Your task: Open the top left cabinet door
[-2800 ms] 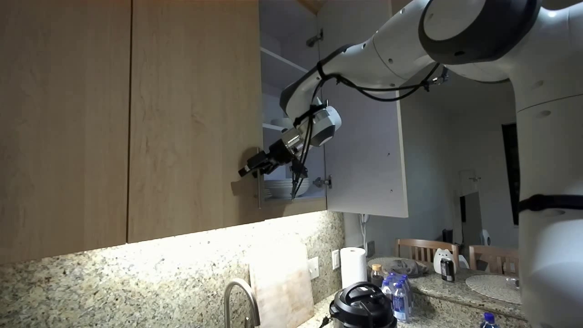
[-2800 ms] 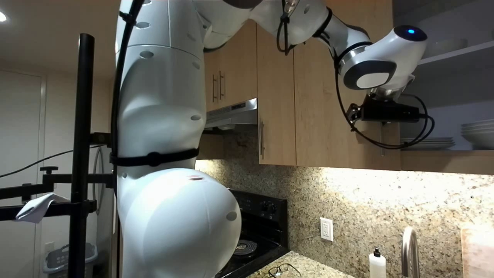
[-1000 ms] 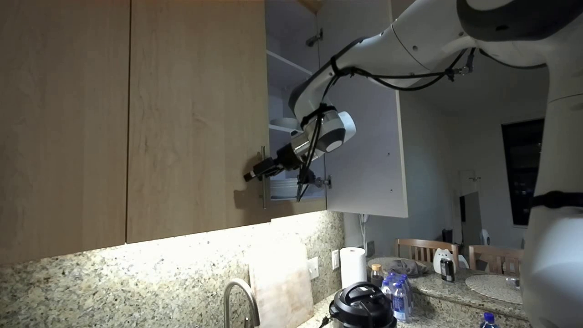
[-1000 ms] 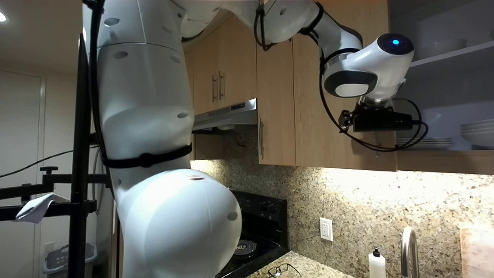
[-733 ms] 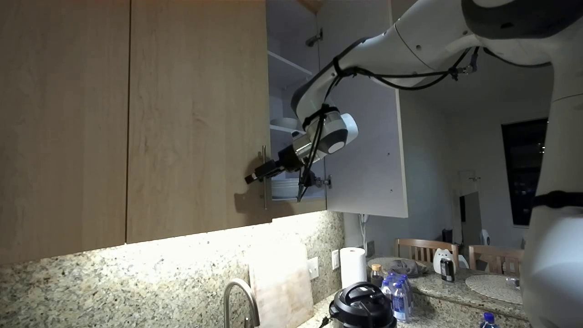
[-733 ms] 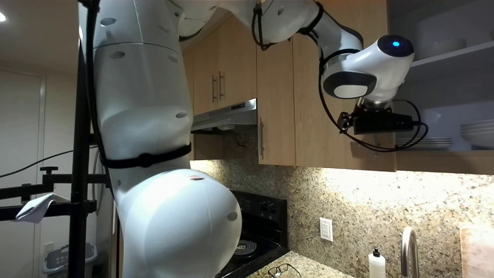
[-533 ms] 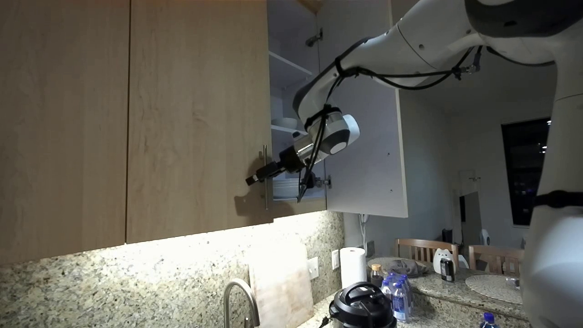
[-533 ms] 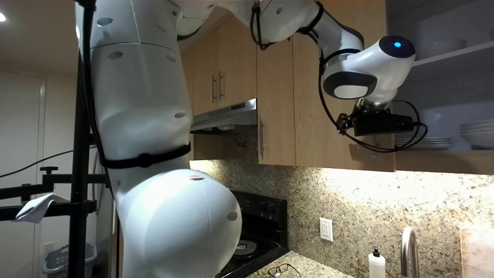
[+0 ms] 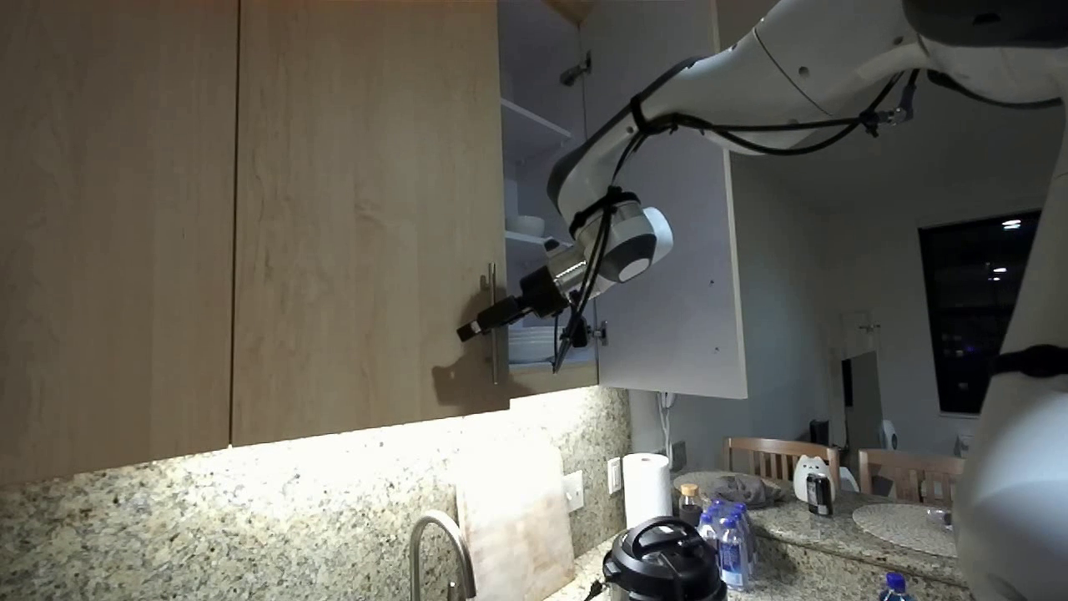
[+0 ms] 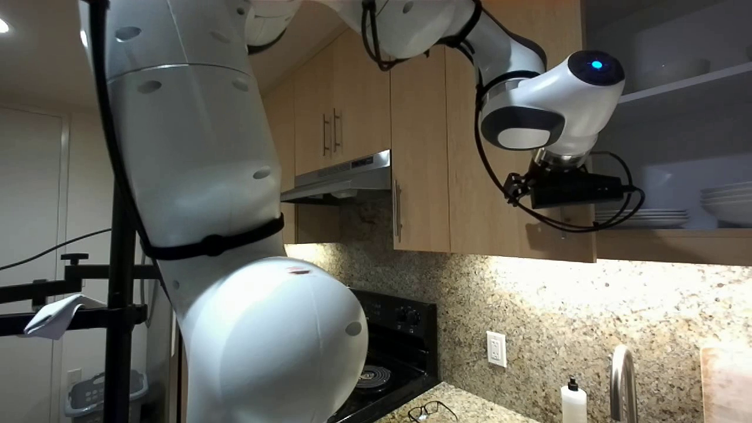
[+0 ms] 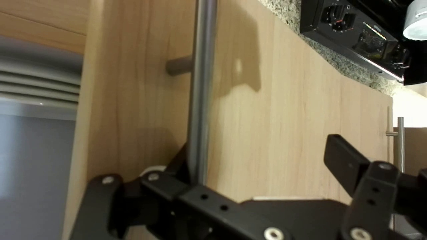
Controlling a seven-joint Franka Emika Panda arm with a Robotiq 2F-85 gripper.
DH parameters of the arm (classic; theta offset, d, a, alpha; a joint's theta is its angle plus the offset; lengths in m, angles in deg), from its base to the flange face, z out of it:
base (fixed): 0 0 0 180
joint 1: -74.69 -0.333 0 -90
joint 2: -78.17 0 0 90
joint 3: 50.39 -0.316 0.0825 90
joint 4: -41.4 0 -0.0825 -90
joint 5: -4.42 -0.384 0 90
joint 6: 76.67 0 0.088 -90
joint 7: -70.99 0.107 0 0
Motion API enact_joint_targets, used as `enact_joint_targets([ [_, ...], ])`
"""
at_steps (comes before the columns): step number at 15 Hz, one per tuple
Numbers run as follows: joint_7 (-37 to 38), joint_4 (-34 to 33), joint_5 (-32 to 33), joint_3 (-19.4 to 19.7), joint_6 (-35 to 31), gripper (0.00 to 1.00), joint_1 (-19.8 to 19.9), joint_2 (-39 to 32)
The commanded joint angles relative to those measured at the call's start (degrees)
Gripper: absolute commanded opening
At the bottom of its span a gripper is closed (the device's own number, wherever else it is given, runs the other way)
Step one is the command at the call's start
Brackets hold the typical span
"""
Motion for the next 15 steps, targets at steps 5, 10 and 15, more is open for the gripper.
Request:
enact_joint_targets([
  [5,-3.52,11.67,-6.66,-1.73,1.63,1.00,-1.61,7.79],
  [10,-2.98,15.41,-9.43,-3.07,0.17,1.00,-1.55,10.90],
  [15,-1.35,18.87,-11.27,-4.80,-2.13,1.00,-1.38,14.00],
])
